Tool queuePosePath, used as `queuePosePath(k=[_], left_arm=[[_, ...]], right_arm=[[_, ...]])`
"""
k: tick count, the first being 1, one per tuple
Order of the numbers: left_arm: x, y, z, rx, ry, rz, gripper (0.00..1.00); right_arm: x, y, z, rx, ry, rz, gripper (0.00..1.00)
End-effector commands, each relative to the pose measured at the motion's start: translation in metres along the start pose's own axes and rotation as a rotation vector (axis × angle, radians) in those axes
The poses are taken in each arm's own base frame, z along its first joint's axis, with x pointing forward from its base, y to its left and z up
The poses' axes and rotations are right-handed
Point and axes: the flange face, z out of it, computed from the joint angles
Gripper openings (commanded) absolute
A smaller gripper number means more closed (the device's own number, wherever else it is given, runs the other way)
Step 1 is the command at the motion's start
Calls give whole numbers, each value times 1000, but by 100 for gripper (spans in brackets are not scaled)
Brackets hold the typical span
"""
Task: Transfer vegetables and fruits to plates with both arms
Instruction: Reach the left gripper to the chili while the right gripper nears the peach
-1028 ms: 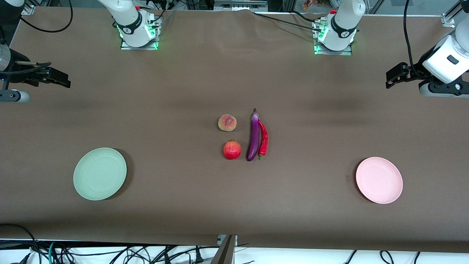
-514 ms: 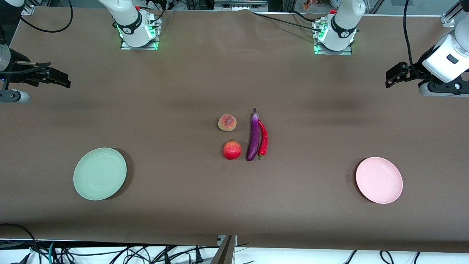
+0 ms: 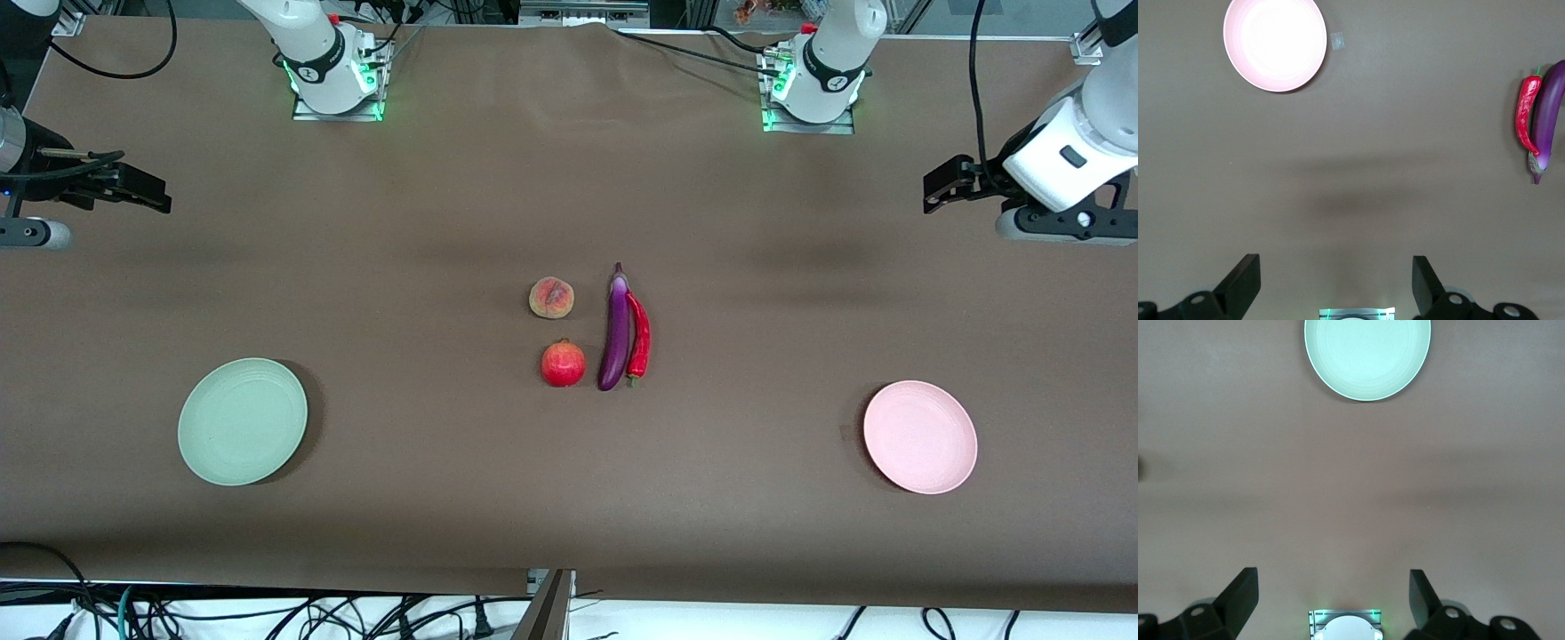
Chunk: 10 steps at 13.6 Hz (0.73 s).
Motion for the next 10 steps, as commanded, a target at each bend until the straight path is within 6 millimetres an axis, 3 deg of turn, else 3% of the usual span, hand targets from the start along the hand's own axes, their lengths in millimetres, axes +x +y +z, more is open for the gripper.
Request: queuePosePath(k=[1,6,9,10], left_arm=[[17,27,29,-35,-58,60,100],[75,118,89,-103,47,129,100],[103,159,131,-158,104,153,100],[110,185,147,-171,136,183,100]], right_arm=[[2,1,-6,-2,7,1,100],[3,1,-6,0,8,1,100],[5,0,-4,-2,4,-2,100],[5,-2,-4,-3,9,-5,100]])
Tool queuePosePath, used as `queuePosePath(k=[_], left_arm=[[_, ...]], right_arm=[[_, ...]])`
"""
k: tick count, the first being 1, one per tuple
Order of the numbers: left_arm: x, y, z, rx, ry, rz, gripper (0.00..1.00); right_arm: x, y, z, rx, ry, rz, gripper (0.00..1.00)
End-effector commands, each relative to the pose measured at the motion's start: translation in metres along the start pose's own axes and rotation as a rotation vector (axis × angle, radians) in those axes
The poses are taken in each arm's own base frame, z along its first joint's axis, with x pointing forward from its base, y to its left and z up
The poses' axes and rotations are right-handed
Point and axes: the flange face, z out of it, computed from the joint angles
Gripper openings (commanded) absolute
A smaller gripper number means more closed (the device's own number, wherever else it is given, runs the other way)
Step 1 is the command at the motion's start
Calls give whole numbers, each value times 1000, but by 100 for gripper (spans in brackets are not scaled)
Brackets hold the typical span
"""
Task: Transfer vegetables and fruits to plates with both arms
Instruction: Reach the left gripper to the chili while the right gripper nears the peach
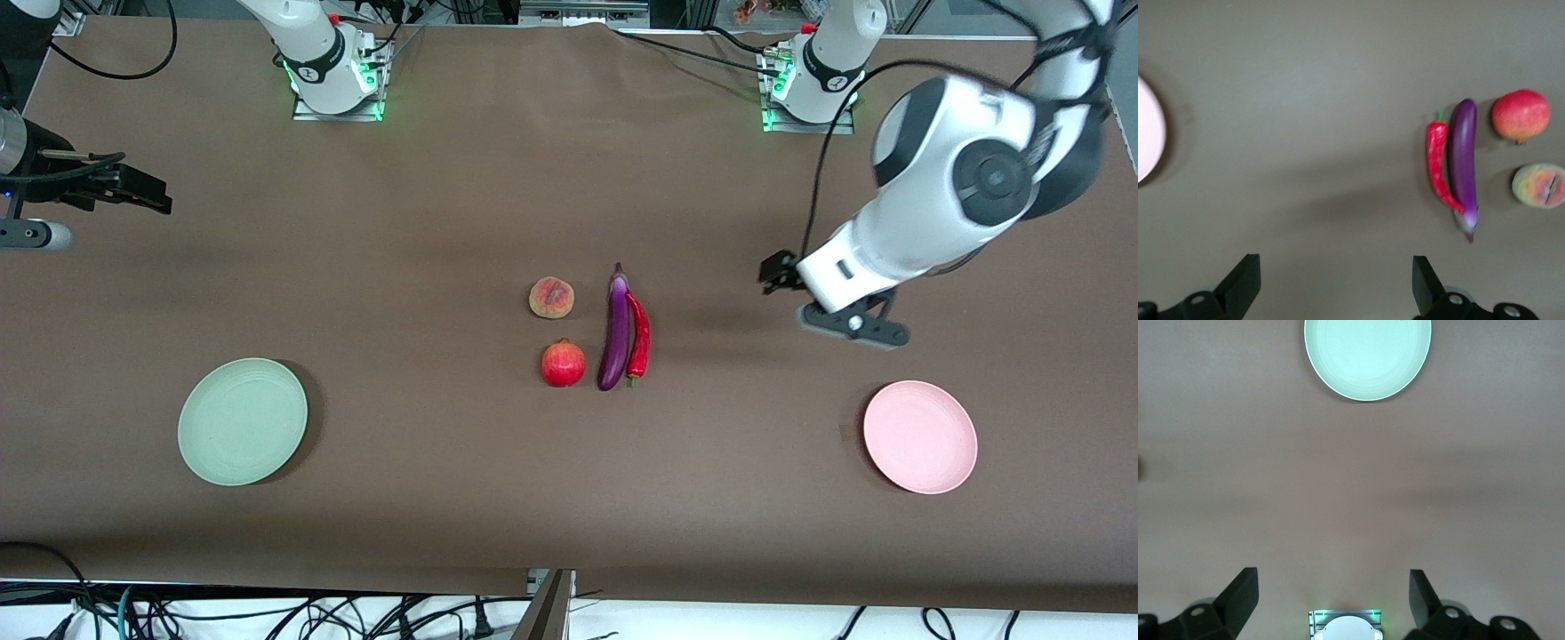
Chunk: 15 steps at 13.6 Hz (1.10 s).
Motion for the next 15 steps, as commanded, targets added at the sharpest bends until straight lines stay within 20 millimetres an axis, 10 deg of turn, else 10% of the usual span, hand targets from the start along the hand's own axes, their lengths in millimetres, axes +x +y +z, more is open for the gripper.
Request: queuePosePath(k=[1,5,11,15], left_arm=[[20,43,43,-46,53,26,100],[29,97,160,-63,17,48,100],[19,109,224,-64,-21,41,100],[13,109,243,-61,-38,36,66]], right_arm=[[9,-4,1,-3,2,-8,100],[23,-11,23,17,-40,-2,100],[34,-15,33,42,-32,-17,100],[63,-42,59,47,-7,-34,100]])
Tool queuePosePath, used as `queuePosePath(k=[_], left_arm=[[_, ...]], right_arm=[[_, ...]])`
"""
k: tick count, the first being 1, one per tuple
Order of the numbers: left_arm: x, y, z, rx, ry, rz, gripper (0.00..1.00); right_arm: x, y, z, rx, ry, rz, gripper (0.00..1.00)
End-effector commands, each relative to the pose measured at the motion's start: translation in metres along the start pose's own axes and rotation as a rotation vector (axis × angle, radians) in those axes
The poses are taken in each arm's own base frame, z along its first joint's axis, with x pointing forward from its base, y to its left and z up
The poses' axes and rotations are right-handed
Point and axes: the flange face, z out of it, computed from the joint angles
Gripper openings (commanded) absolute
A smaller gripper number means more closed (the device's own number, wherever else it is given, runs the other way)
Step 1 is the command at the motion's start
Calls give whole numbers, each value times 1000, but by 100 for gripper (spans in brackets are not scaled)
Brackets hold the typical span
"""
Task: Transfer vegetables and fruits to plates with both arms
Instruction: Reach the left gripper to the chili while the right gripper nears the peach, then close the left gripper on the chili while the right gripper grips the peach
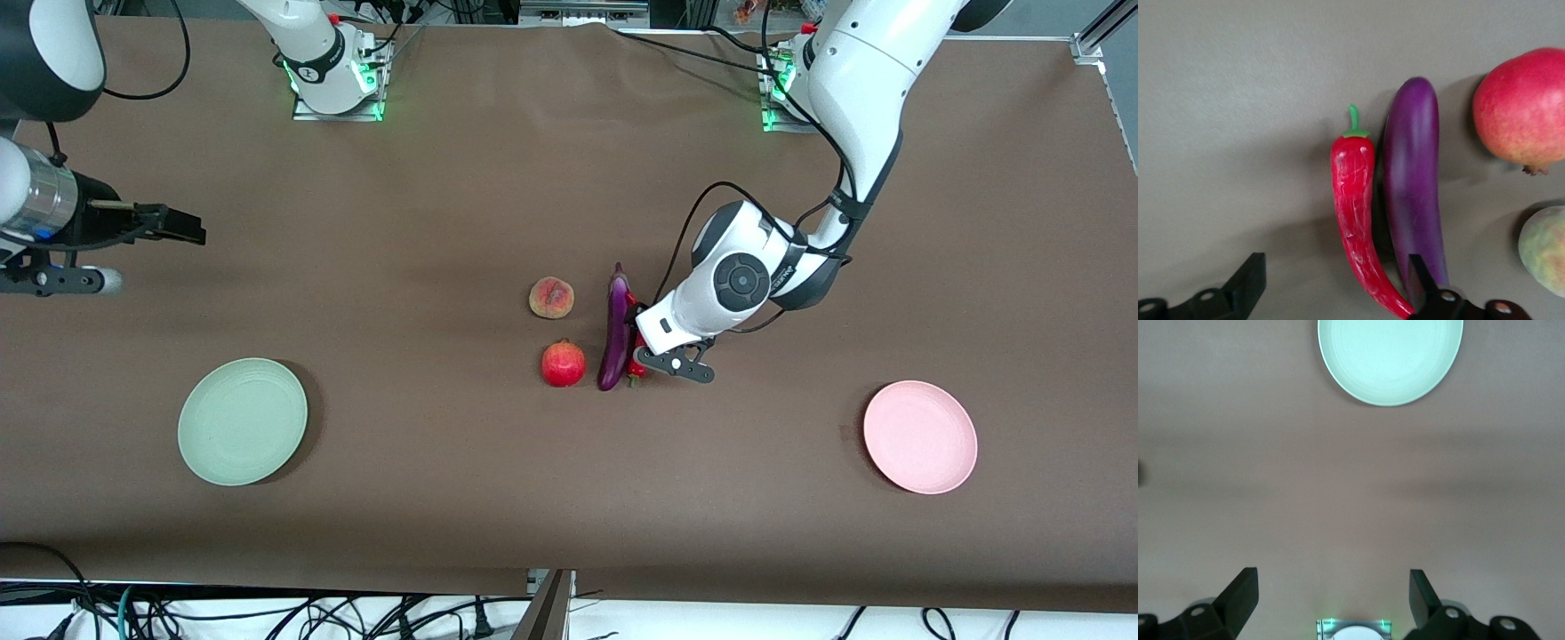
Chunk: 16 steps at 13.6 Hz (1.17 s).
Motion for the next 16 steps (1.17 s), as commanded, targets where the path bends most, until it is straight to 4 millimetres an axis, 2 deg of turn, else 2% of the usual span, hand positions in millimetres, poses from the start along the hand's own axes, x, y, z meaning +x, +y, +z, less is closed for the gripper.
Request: queuePosePath(k=[1,2,5,6,9,12,13,14,16], left_arm=[[-4,1,8,5,-1,-11,64],[-4,2,9,5,-1,-11,56],[-5,1,21,1,3,-12,56],[-5,7,23,-2,16,-7,57],[-6,10,28,-2,15,-16,57],[-9,8,36,31,19,16,53],[-10,7,40,45,22,30,48],[-10,7,46,43,25,29,48],[-10,7,52,40,31,15,42]], right_arm=[[29,-48,21,8,33,-51,100],[40,-67,33,6,54,-74,100],[70,-133,79,91,95,11,100],[76,-157,96,109,101,26,100],[89,-235,134,144,211,69,100],[86,-308,176,185,283,104,100],[85,-326,188,199,303,116,100],[85,-340,200,218,331,121,100],[84,-360,220,242,358,133,100]])
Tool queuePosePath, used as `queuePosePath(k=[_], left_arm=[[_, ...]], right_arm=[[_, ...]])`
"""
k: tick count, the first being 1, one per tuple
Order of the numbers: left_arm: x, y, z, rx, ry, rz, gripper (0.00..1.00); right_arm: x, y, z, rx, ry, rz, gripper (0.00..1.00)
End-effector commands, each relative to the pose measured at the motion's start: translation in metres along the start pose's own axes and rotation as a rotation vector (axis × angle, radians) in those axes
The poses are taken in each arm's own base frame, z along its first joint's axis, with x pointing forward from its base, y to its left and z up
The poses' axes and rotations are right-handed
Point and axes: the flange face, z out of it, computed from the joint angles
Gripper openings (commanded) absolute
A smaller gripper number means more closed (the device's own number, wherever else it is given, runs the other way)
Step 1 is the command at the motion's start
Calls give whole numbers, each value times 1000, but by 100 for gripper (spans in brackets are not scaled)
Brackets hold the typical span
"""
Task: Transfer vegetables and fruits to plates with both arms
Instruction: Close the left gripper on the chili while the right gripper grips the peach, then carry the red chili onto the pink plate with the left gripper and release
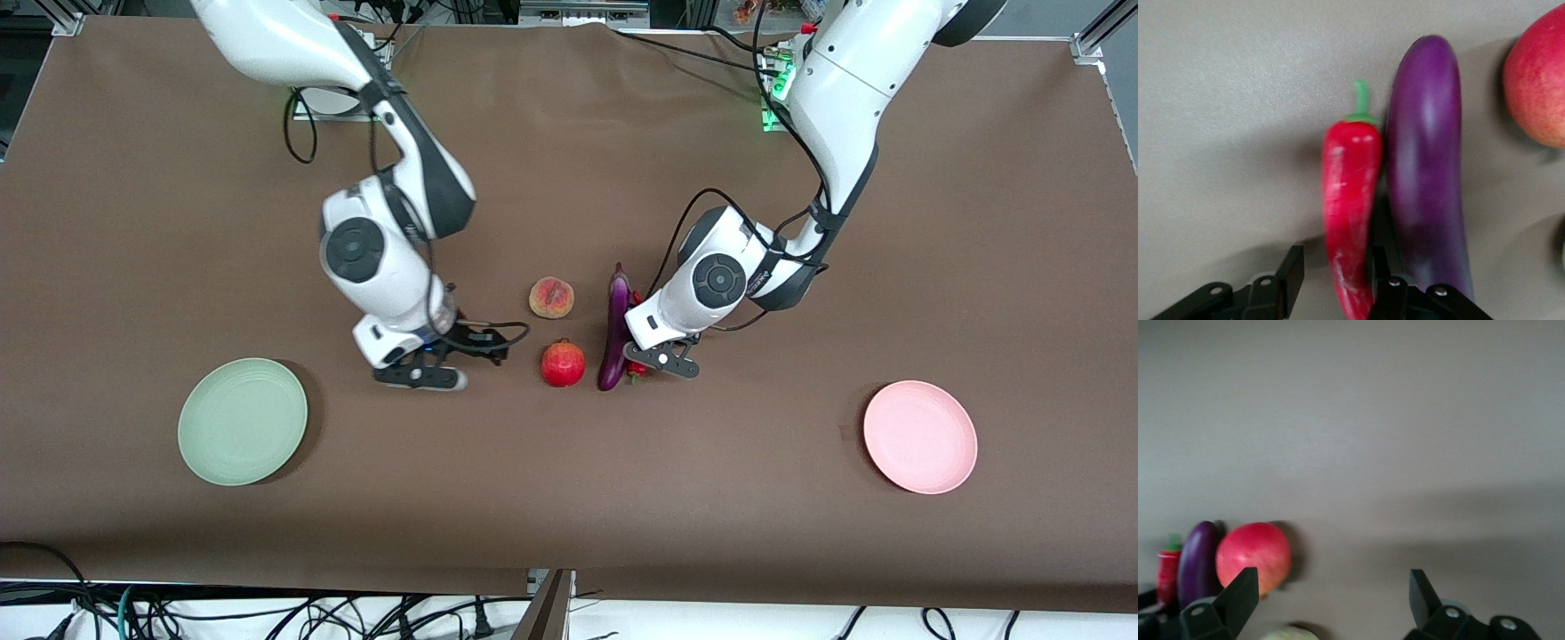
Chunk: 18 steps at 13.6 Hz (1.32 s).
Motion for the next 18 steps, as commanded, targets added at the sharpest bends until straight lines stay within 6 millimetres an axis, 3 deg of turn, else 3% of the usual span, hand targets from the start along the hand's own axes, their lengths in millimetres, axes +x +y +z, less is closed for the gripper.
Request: queuePosePath(k=[1,2,3,6,8,10,12,15,17,18], left_arm=[[-1,5,4,19,20,-5,30],[-1,4,-1,20,21,-6,11],[0,5,-10,22,27,5,0],[-2,2,-51,70,-21,34,0],[-3,-19,-107,111,-38,19,0],[-1,-46,-164,129,-35,16,0],[0,-92,-213,137,-45,11,0],[2,-191,-274,128,-30,59,0],[-6,-258,-294,121,-20,91,0],[-12,-290,-294,115,-24,103,0]], right_arm=[[-7,-19,21,35,33,32,100],[-12,-24,26,35,29,29,100],[-19,-30,28,32,22,17,100],[-62,-63,46,10,-28,28,100],[-84,-74,63,-11,-52,28,100],[-92,-66,76,-38,-72,22,100],[-106,-67,83,-86,-119,-5,100],[-114,-65,84,-129,-168,-12,100],[-121,-70,86,-132,-173,-23,100],[-122,-70,87,-133,-174,-24,100]])
